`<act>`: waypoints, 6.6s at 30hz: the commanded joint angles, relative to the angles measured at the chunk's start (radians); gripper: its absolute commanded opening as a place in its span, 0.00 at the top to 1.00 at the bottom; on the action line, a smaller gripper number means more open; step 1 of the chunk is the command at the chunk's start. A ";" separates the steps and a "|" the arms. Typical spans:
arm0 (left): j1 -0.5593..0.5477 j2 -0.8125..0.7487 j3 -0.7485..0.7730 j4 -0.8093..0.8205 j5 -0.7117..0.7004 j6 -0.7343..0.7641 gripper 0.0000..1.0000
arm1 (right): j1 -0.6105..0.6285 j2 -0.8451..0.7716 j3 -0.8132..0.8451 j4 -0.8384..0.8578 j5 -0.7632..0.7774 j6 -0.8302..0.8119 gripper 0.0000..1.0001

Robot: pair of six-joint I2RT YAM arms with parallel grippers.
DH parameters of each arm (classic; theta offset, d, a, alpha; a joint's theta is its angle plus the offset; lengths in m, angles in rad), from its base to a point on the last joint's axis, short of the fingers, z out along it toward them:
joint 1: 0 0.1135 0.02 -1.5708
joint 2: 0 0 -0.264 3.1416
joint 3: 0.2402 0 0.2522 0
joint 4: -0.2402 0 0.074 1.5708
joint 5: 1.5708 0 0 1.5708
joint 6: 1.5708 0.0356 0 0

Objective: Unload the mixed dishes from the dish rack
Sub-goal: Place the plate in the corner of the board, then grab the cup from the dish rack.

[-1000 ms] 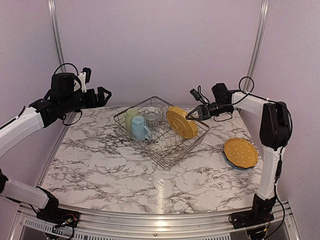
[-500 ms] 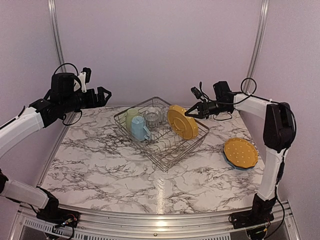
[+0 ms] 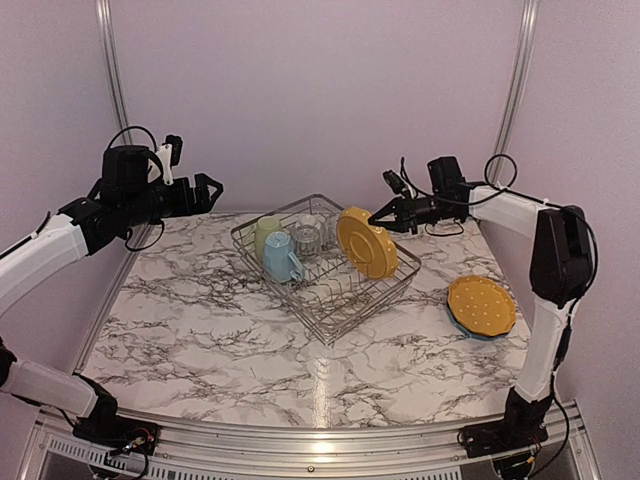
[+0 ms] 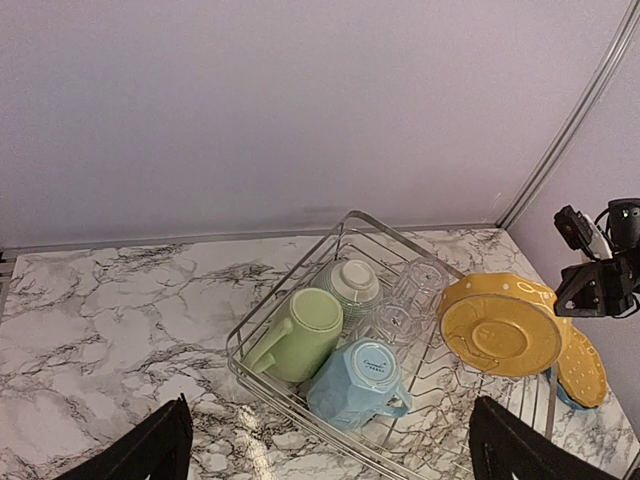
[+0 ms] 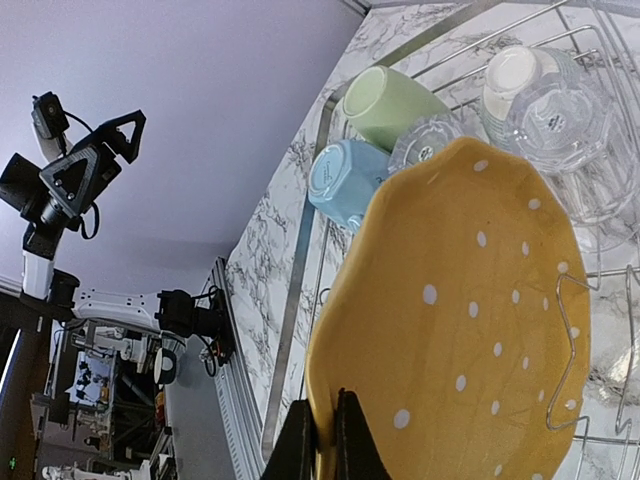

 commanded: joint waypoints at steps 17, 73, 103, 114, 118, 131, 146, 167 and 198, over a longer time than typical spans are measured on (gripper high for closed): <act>0.002 -0.003 0.012 -0.004 0.032 -0.008 0.01 | 0.005 -0.104 0.080 0.039 0.022 0.060 1.00; 0.002 -0.015 0.011 0.000 0.043 -0.017 0.01 | -0.016 -0.480 -0.083 0.298 0.364 0.420 1.00; 0.002 -0.017 0.011 0.006 0.058 -0.026 0.01 | -0.186 -0.838 -0.509 -0.171 0.966 0.096 1.00; 0.001 -0.022 0.009 0.008 0.063 -0.029 0.01 | -0.063 -0.759 -0.559 -0.184 1.252 0.026 1.00; 0.002 -0.029 0.009 0.009 0.064 -0.027 0.01 | -0.042 -0.723 -0.574 -0.190 1.301 -0.003 1.00; 0.002 -0.041 0.007 0.013 0.073 -0.032 0.01 | -0.020 -0.648 -0.637 -0.150 1.313 -0.101 1.00; 0.002 -0.029 0.001 0.022 0.081 -0.035 0.01 | 0.056 -0.556 -0.701 -0.095 1.431 -0.107 1.00; 0.001 -0.020 -0.003 0.033 0.110 -0.053 0.01 | 0.103 -0.439 -0.701 -0.103 1.452 -0.034 0.73; -0.001 0.020 0.006 0.012 0.097 -0.066 0.01 | 0.274 -0.292 -0.288 0.145 1.139 -0.103 0.15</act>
